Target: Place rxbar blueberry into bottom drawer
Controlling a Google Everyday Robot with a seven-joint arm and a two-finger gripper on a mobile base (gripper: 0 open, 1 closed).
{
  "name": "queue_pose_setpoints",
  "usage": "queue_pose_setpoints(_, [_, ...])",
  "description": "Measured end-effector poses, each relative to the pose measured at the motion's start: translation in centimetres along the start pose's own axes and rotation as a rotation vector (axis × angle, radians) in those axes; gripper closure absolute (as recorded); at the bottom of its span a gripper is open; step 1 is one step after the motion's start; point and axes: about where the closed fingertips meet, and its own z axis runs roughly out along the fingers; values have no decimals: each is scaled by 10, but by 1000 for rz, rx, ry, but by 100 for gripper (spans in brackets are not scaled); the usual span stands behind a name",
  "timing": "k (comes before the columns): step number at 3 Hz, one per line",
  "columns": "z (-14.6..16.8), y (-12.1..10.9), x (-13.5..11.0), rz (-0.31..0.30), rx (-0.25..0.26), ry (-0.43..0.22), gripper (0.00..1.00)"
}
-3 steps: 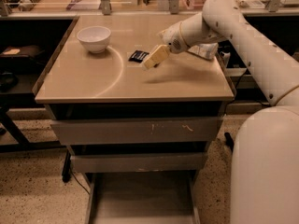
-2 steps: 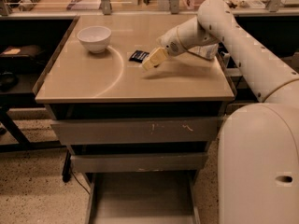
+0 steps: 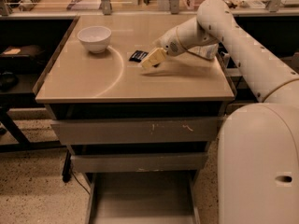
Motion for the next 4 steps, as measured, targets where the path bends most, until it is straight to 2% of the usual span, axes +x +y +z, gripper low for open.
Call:
queue_pose_setpoints(3, [0, 0, 0, 0, 0, 0, 90])
queue_pose_setpoints(4, [0, 0, 0, 0, 0, 0, 100])
